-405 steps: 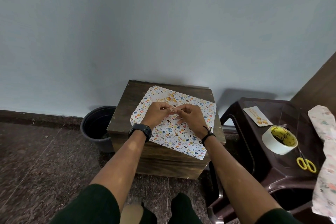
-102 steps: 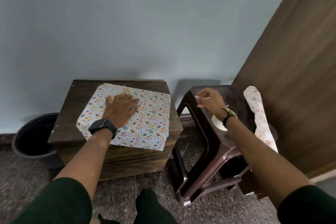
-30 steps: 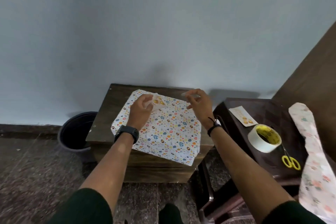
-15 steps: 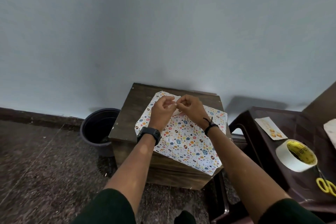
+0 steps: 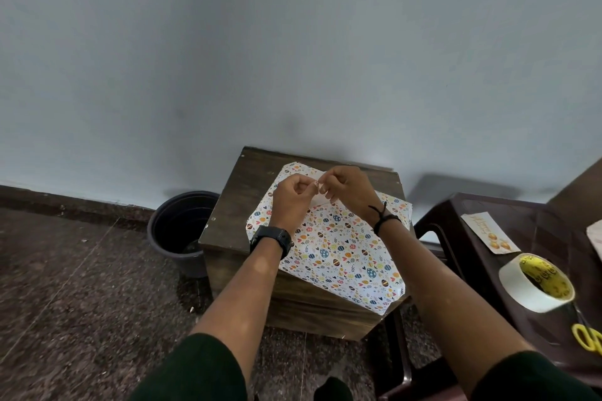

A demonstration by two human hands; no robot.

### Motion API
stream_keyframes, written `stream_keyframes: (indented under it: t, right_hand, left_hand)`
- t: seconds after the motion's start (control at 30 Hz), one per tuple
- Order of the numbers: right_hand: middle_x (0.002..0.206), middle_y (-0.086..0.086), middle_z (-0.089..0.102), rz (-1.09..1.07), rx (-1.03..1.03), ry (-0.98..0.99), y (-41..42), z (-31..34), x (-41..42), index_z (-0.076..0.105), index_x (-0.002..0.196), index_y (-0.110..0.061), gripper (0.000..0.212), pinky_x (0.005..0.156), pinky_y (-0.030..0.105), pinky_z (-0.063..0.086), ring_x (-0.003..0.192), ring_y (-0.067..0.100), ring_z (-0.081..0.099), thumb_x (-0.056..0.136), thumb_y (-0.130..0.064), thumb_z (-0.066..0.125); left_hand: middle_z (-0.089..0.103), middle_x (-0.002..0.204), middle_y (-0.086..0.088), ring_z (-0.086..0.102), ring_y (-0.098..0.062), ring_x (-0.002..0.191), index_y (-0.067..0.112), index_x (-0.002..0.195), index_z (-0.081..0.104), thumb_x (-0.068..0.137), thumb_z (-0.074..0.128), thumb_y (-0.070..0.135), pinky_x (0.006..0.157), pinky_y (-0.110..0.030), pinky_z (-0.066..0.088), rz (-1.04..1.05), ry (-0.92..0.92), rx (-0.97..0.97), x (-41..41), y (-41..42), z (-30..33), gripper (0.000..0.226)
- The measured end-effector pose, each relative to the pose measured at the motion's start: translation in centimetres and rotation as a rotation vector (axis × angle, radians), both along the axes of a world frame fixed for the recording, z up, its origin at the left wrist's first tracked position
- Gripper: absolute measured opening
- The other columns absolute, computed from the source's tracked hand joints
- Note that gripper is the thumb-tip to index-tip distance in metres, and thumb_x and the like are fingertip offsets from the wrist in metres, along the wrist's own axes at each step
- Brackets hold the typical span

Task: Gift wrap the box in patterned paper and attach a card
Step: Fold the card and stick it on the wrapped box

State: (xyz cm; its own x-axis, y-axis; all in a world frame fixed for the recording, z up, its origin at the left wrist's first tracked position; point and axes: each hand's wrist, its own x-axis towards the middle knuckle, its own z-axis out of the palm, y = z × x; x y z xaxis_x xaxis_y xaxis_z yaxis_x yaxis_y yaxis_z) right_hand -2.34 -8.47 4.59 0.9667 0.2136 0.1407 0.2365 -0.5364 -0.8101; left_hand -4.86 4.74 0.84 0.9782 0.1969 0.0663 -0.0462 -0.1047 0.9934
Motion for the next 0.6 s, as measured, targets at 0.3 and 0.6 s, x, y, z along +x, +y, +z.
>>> stream_keyframes:
  t: [0.3,0.6]
  right_hand:
    - [0.083,0.010,0.072,0.061,0.087,0.062,-0.70,0.11,0.29,0.064,0.096,-0.010,0.008,0.066,0.023,0.057,0.073,0.019,0.069,0.088,-0.010,0.064]
    - [0.082,0.010,0.073,0.025,0.131,0.067,-0.17,-0.20,0.57,0.065,0.100,-0.008,0.014,0.071,0.026,0.058,0.072,0.019,0.070,0.086,-0.009,0.065]
  left_hand:
    - [0.069,0.091,-0.008,0.065,-0.021,0.089,0.011,0.093,0.063,0.092,0.056,0.016,0.080,-0.033,0.052,0.007,0.025,-0.051,-0.40,-0.10,0.68,0.009]
    - [0.064,0.090,0.000,0.060,-0.013,0.087,0.013,0.095,0.063,0.091,0.060,0.015,0.075,-0.021,0.049,0.031,-0.008,-0.032,-0.52,0.00,0.70,0.005]
